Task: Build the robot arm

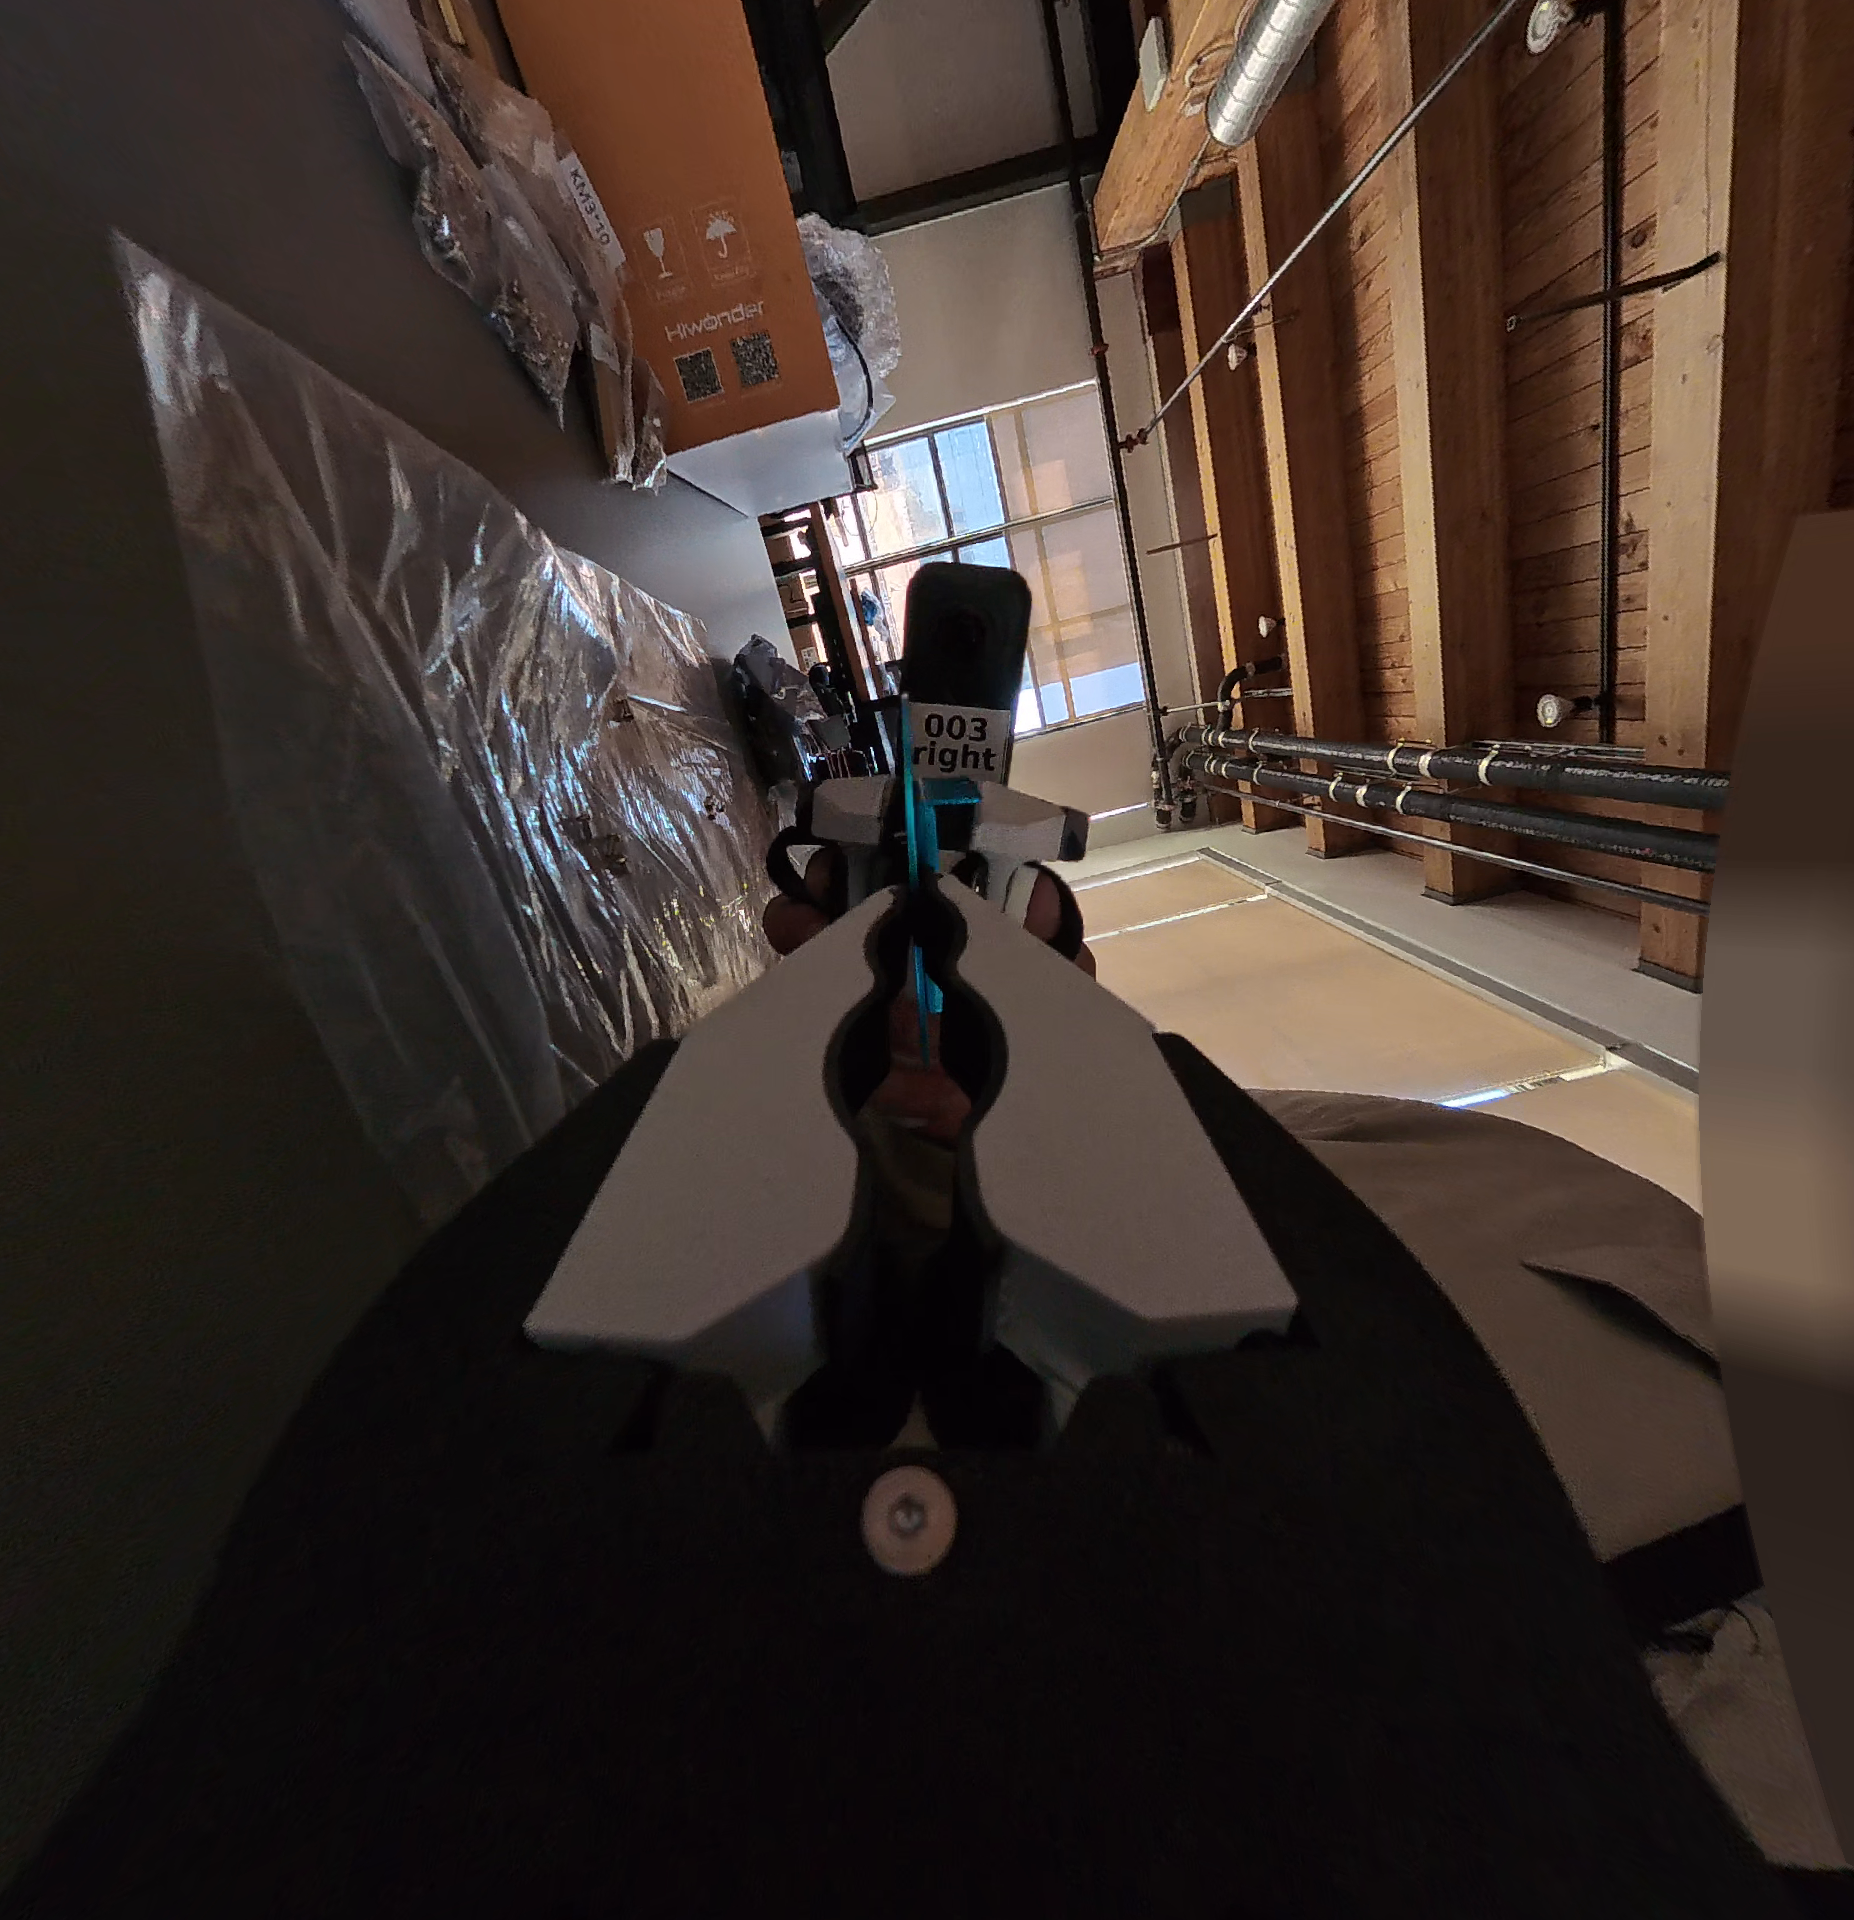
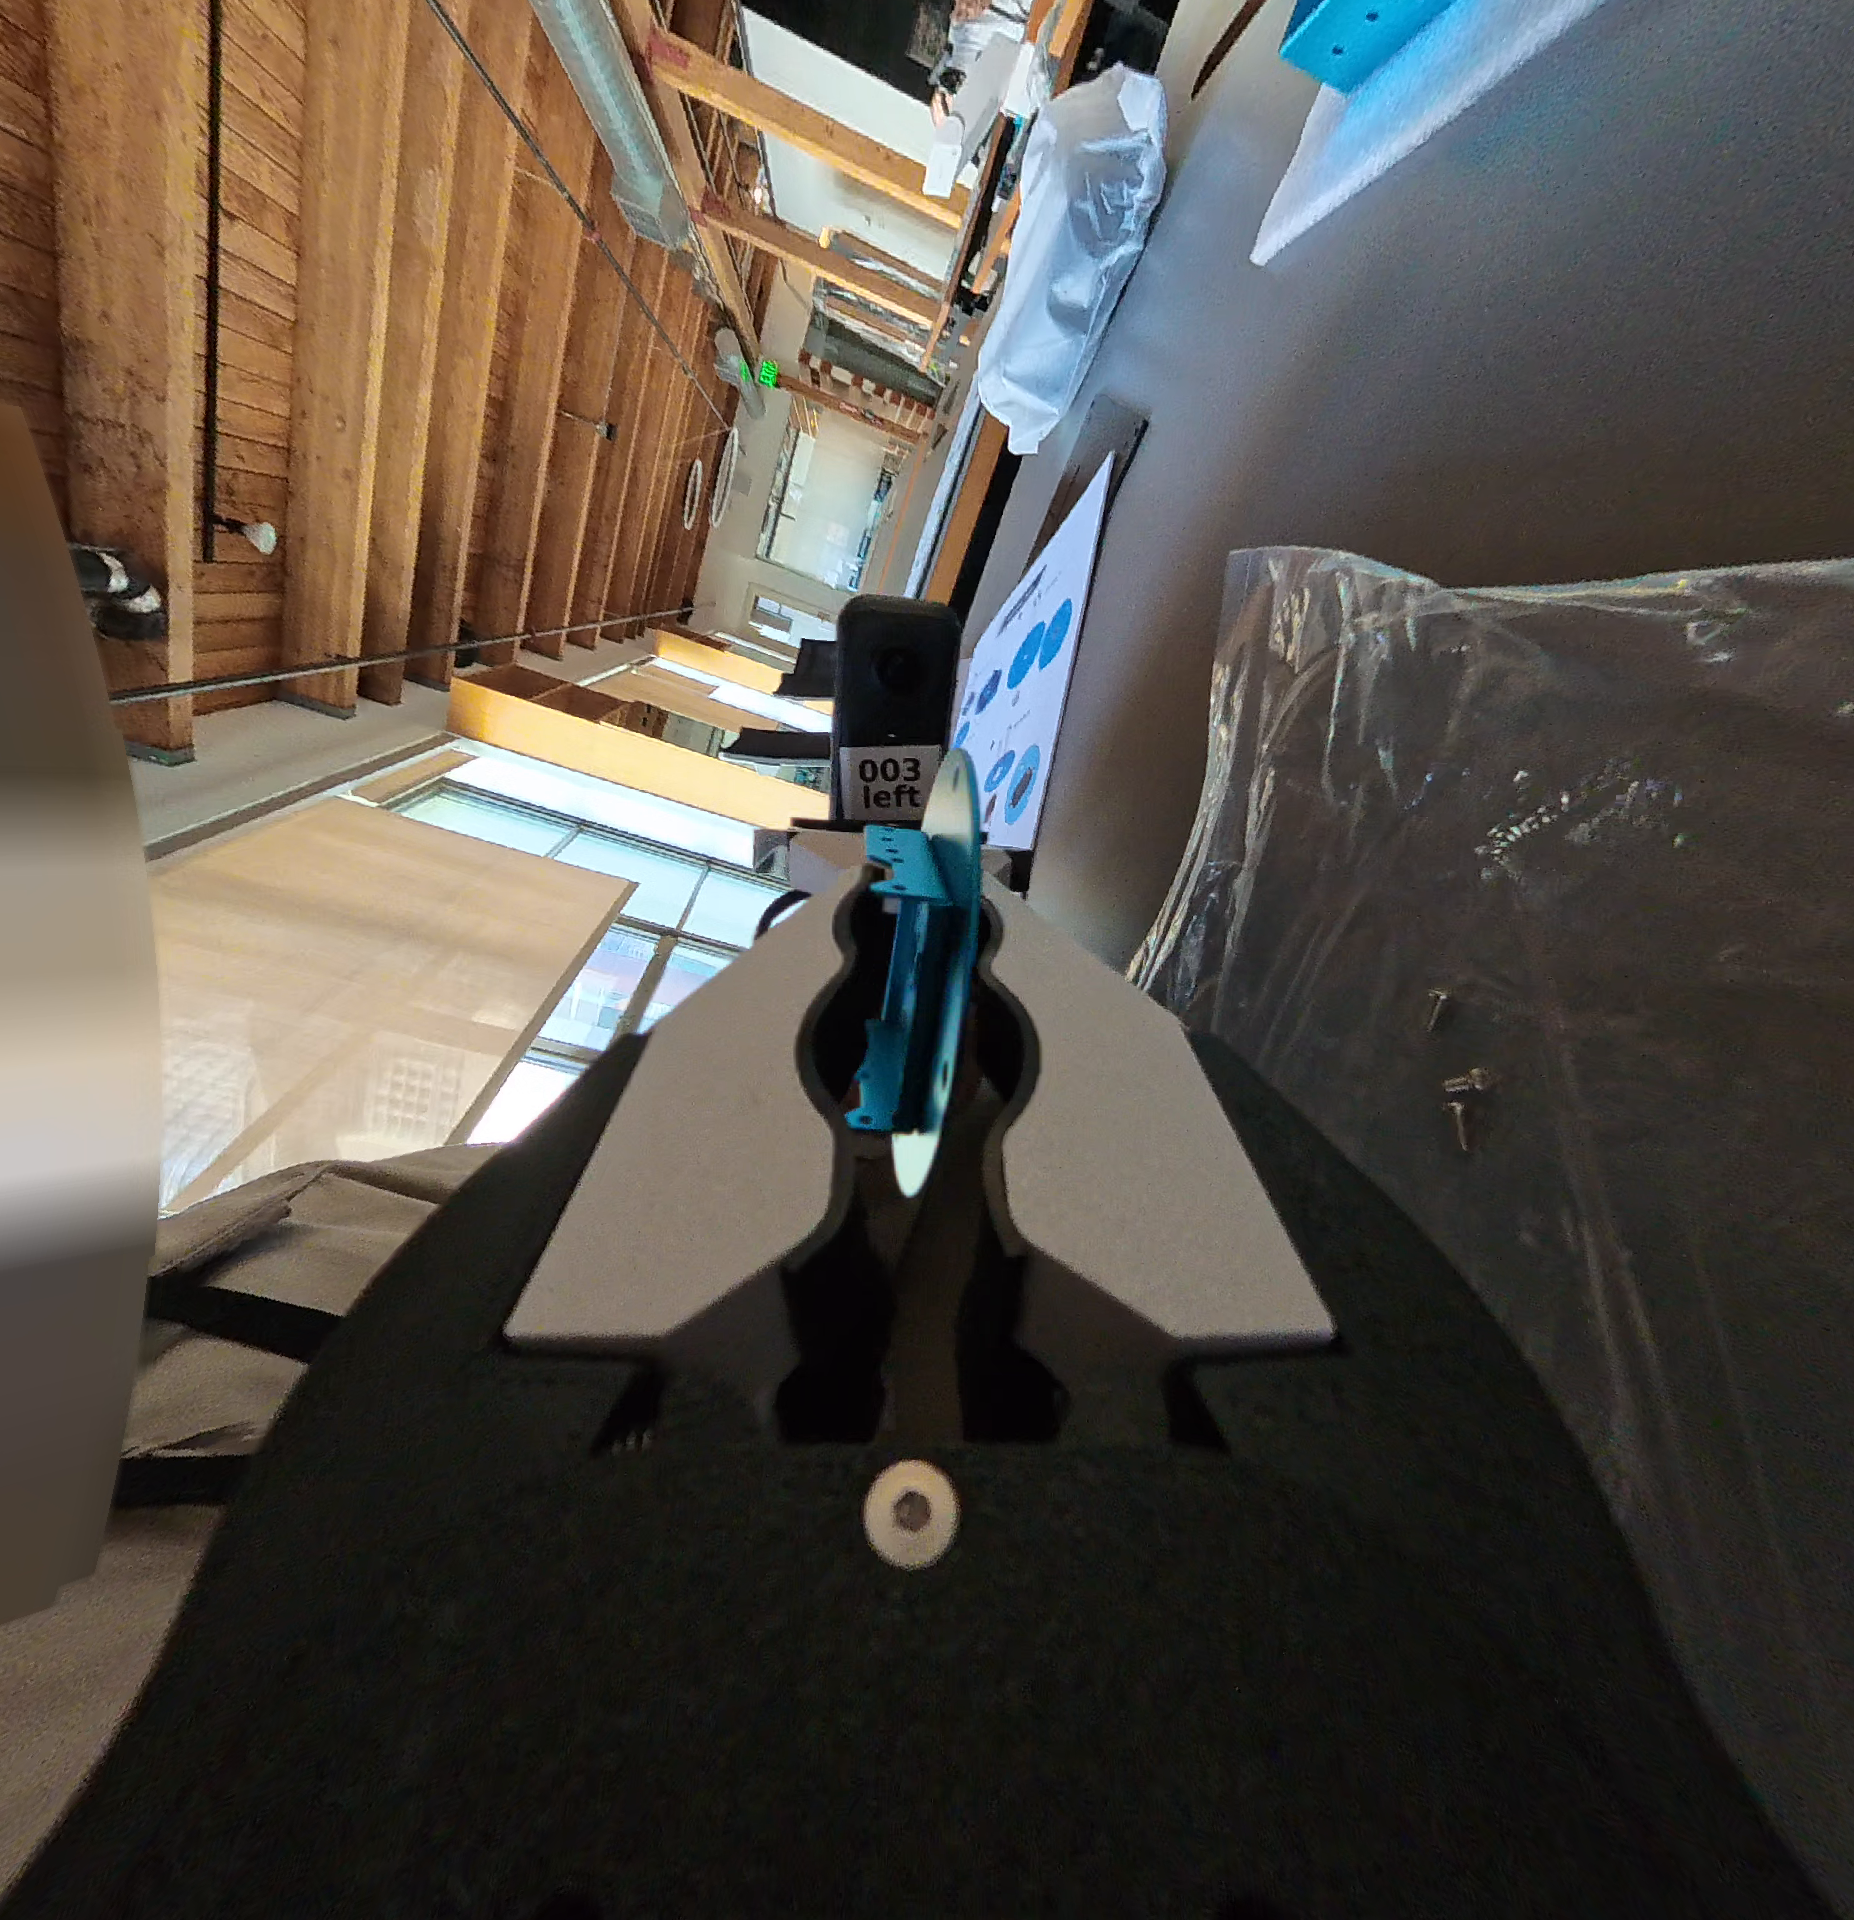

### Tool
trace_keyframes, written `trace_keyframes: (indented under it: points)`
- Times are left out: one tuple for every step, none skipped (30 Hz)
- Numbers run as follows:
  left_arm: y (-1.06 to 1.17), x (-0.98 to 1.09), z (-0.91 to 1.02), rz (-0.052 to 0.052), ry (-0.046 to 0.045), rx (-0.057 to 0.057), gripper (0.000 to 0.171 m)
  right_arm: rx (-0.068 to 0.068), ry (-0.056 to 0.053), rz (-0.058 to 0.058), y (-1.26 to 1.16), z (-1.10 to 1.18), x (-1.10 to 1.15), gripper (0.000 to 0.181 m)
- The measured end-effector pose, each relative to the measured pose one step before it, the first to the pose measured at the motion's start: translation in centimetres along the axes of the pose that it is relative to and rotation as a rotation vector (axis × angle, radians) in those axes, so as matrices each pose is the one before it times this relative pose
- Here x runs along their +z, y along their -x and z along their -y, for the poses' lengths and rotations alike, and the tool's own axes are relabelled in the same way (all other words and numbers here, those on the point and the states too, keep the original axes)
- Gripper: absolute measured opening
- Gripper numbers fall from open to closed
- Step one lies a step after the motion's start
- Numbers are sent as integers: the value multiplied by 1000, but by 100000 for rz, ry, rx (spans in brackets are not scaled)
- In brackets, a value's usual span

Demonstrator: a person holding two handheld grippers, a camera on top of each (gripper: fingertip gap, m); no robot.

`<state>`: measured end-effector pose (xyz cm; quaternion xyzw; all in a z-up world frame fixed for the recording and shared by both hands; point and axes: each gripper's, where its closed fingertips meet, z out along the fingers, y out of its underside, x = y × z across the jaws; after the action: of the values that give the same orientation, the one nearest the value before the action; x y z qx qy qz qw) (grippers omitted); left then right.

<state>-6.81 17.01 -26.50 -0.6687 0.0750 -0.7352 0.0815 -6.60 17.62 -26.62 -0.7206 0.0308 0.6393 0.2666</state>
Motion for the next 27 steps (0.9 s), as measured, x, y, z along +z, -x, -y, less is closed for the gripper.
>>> trace_keyframes:
  points:
    - [15,-29,83,177,-415,149,0,463,682,345,3,-50,19,12]
    - [0,4,-3,28,102,44,0,160,-413,74,-37,97,-21,11]
    - [-23,39,-33,-90,325,24,0,34,-954,48,-10,119,-13,9]
    - [-22,39,-40,39,206,162,0,20,901,-149,-46,-99,52,8]
    - [1,41,-66,184,333,353,0,1,693,-73,-26,-71,53,8]
    - [0,6,-6,116,-47,254,0,-1,-170,-47,19,44,37,7]
    - [-12,-33,36,21,-373,66,0,-353,612,-168,-3,-23,51,8]
    - [-37,-13,15,-131,-70,29,0,-807,925,-756,-83,-44,8,4]
    - [-25,8,8,-10,-76,106,0,-504,163,-8,27,35,-13,4]
    - [-28,-8,37,87,-245,190,0,337,-372,-67,19,40,31,4]
    - [-24,-18,17,96,49,284,0,387,-96,288,35,-13,14,4]
    - [-9,-7,-11,160,181,383,0,-263,-70,68,14,-25,-3,4]
    - [-33,-4,-23,46,147,472,0,-417,-419,70,26,-12,-8,4]
    - [-84,11,-38,-121,411,695,0,-606,-200,544,95,-27,-21,4]
    - [-87,13,-60,2,574,977,0,-802,-110,592,99,-40,-41,4]
    - [-113,37,-37,44,428,1091,0,-331,-306,530,104,-17,-57,4]
    - [-110,60,-13,-66,213,923,0,-594,-527,343,122,19,-74,4]
    - [-119,97,9,-274,57,594,0,-995,-617,-193,104,62,-84,4]
    - [-148,84,9,-685,65,557,1,-1802,-318,-582,128,90,-105,3]
    - [-157,35,69,-839,-238,602,5,-2319,-241,-1243,78,199,-195,2]
    - [-4,-83,242,135,-1158,617,9,-3451,-519,-1974,-34,360,-323,3]
    - [216,-209,346,1464,-1687,925,11,-4170,209,-2446,-93,354,-386,3]
    - [267,-257,314,1957,-1358,1346,10,-5047,492,-3498,-206,315,-421,3]
    - [265,-252,221,2101,-682,1638,10,-7097,1678,-5054,-336,203,-407,3]
    - [278,-220,156,2326,-471,1863,10,-9651,1939,-6832,-492,272,-446,3]
    - [258,-177,147,2366,-578,1984,10,-11489,2897,-8576,-790,226,-446,4]
    - [193,-123,98,1979,-433,1893,10,-13674,4082,-10118,-1106,48,-365,4]
